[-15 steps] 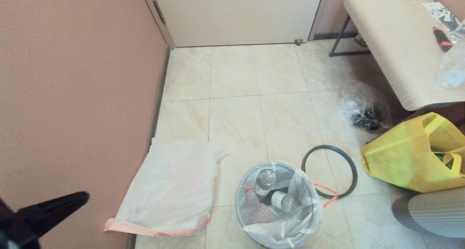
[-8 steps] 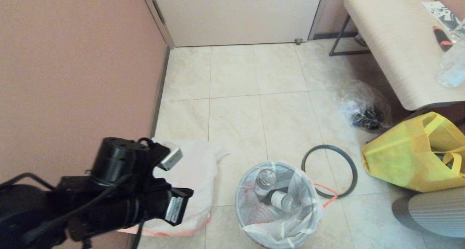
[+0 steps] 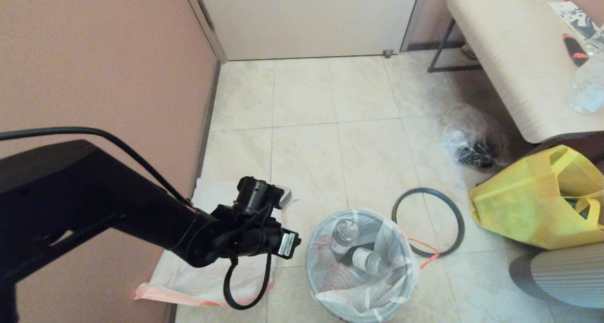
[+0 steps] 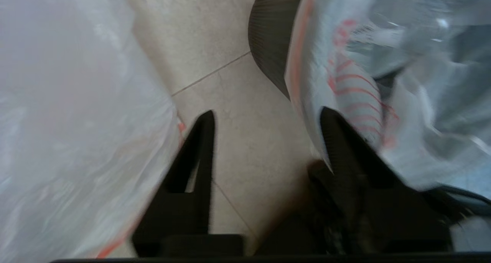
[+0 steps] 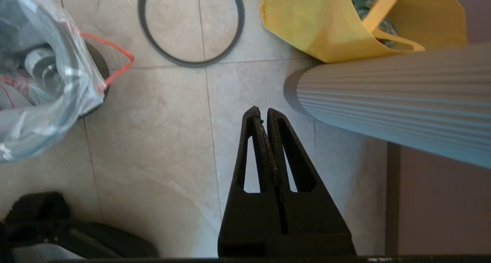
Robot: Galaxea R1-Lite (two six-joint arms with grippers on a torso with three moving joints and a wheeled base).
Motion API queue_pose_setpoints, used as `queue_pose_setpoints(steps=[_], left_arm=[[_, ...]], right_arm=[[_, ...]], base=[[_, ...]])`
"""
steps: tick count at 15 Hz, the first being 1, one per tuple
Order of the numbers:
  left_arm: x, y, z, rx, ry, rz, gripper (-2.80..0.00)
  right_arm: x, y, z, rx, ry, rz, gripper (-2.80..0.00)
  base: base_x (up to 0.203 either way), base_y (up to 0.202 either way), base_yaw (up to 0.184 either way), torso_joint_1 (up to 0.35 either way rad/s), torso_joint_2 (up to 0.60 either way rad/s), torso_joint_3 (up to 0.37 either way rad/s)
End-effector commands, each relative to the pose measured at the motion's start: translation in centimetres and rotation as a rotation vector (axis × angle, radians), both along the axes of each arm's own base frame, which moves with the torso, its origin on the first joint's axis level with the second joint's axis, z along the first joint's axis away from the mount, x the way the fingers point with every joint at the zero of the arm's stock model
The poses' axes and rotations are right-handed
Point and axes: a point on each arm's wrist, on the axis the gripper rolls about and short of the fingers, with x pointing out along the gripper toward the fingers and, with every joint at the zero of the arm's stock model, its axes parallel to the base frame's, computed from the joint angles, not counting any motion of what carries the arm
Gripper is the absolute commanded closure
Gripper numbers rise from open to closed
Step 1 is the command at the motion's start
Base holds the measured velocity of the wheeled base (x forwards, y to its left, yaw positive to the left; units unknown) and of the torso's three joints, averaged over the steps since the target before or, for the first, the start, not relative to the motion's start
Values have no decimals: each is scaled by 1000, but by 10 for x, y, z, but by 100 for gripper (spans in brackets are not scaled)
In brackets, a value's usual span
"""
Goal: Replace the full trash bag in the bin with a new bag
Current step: Place the trash bag on the floor
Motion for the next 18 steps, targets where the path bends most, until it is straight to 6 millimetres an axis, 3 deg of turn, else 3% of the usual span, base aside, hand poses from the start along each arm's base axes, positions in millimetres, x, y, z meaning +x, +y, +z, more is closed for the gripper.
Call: queue_pose_setpoints(steps=[1, 4, 7, 12, 13, 18], left_arm=[[15, -7, -30, 30, 50, 5, -280], [27, -19, -42, -14, 30, -20, -280], [25, -23, -45, -27, 40, -23, -280], [36, -31, -67, -11, 59, -19, -280], [36, -35, -71, -8, 65, -28, 0], [36, -45, -76, -26, 71, -35, 0]], right_arm=[[12, 1, -3, -4, 40, -1, 0], [29, 7, -5, 41, 51, 12, 0], [40, 11, -9, 70, 76, 10, 0], [51, 16, -11, 95, 68, 24, 0], [52, 19, -10, 110, 61, 32, 0], [56, 23, -13, 166, 72, 26, 0]], base=[[0, 0, 0, 0, 0, 0], [0, 0, 0, 0, 0, 0], [0, 0, 0, 0, 0, 0], [0, 0, 0, 0, 0, 0], [0, 0, 0, 0, 0, 0], [0, 0, 0, 0, 0, 0]])
